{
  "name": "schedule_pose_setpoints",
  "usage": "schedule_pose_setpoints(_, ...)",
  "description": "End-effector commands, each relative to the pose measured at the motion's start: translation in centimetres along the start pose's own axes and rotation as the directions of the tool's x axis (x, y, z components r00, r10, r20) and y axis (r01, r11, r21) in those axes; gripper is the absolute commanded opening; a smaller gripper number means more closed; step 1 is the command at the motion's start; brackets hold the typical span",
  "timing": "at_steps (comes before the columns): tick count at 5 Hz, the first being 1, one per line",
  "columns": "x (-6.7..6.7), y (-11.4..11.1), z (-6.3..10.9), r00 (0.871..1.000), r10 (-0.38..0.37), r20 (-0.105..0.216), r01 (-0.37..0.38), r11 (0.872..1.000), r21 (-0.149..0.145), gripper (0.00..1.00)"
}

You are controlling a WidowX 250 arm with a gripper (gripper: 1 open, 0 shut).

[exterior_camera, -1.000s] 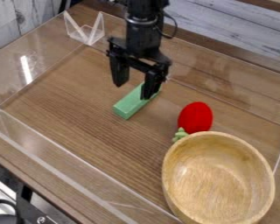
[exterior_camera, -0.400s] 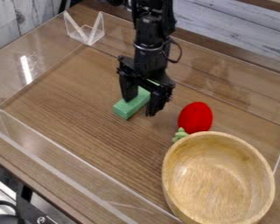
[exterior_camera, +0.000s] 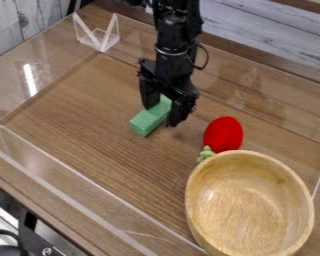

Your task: Put the green block in the brown bowl

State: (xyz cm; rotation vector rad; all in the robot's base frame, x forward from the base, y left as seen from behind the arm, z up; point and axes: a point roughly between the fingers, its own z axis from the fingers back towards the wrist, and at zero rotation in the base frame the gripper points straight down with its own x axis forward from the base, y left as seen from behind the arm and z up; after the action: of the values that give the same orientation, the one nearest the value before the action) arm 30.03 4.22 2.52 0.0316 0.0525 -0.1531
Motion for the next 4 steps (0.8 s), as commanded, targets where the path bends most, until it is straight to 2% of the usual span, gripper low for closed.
schedule_pose_setpoints(1, -0.6, 0.8, 0.4, 0.997, 0.077, -0.001, -0.077, 0.997, -0.010, 1.00)
schedule_pose_setpoints(2, -1.1, 1.3, 0.5, 0.990, 0.138, -0.009, -0.138, 0.990, -0.014, 1.00)
schedule_pose_setpoints(3, -2.2, 1.2, -0.2, 0.993, 0.119, -0.017, -0.119, 0.993, -0.011, 1.00)
schedule_pose_setpoints(4, -2.8, 0.8, 0.2, 0.996, 0.090, -0.012, -0.090, 0.996, -0.007, 0.00)
